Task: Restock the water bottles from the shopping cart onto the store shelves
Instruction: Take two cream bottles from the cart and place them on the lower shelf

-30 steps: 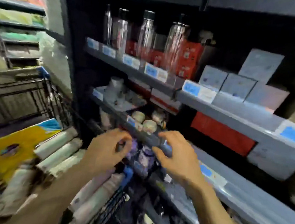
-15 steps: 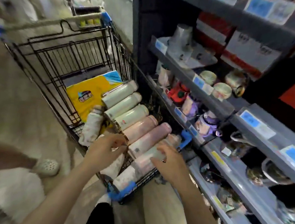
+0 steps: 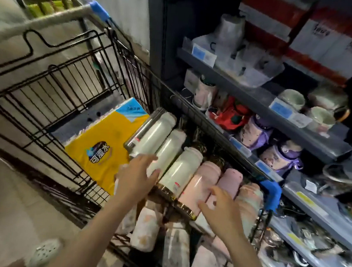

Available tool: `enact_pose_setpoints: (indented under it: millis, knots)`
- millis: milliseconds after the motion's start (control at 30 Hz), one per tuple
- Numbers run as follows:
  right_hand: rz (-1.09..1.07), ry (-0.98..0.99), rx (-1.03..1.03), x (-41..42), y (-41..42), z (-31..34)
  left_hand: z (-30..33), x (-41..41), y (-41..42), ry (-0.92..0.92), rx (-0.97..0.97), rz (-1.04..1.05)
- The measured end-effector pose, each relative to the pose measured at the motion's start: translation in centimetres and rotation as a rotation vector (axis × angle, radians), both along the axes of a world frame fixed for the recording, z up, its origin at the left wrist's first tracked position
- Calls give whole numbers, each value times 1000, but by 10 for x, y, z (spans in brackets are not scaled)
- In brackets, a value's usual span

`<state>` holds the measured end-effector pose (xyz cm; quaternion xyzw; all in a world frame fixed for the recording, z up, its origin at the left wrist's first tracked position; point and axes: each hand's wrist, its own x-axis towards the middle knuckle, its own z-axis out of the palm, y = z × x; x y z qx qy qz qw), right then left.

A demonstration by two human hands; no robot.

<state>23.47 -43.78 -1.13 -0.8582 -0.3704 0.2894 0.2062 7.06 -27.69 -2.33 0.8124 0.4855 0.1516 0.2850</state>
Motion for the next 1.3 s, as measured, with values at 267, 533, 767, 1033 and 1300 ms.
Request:
enact_pose_setpoints:
  millis: [267,533,767,1033,1300]
  knots:
    - [-128,-20,-123,-29,57,-5,-47,36,109,131,125,-123]
    - [-215,-21,-140,-37,86,-14,-77,50,127,132,115,-168]
    - [-247,-11,-87,-42,140,-21,-58,30,137,-23,27,-134]
    - [-237,-51,-223,-64,212,-57,-30,-50,145,-110,55,-50]
    - [-227,-200,-248,-79,221,-67,-36,-82,143,-132,20,-15]
